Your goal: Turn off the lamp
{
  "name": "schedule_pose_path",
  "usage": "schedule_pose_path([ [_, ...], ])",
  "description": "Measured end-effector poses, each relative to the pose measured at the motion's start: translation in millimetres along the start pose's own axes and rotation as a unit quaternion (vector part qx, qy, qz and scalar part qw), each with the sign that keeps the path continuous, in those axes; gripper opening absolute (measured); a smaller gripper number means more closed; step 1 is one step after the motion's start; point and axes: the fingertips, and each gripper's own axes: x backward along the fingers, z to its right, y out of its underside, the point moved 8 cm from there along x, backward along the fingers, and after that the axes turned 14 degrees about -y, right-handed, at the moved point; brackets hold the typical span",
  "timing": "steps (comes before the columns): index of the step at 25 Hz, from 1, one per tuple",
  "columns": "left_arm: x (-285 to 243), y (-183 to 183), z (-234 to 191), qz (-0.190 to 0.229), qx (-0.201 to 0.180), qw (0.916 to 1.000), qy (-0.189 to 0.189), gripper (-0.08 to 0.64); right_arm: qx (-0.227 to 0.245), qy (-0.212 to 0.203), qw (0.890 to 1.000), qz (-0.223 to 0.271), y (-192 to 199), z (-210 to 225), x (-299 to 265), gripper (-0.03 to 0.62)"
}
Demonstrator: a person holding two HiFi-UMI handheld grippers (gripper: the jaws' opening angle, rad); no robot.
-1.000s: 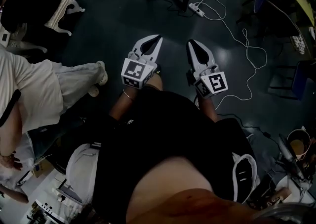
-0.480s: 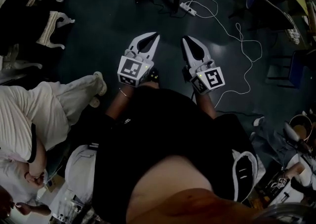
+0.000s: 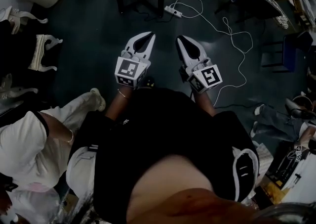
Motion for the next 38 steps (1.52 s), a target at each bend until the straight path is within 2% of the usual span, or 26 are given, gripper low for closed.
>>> schedule_pose_path([
  [6,-17,-4,-14,0.0,0.005,0.9999,-0.012,0.002,0.0,0.002,1.0,0.001,-3,12,-8,-0.002],
  [13,-28,7,-4,-0.01,0.004,0.9997,-0.021,0.002,-0.018,-0.007,1.0,0.0,5,34,-2,-0.002],
  [16,-32,4,-4,-0.017,0.003,0.9987,-0.048,0.002,-0.02,-0.031,0.999,-0.001,2,47,-7,-0.002],
  [23,-45,-6,2,-0.009,0.014,0.9922,-0.124,0.002,-0.022,-0.114,0.993,-0.01,-18,89,-27,-0.002],
  [33,-63,-17,12,-0.003,0.029,0.9756,-0.218,0.002,-0.041,-0.198,0.979,-0.021,-24,132,-40,-0.002],
  [38,-71,-16,15,-0.009,0.018,0.9697,-0.244,0.002,-0.044,-0.223,0.973,-0.028,-21,150,-50,-0.002],
])
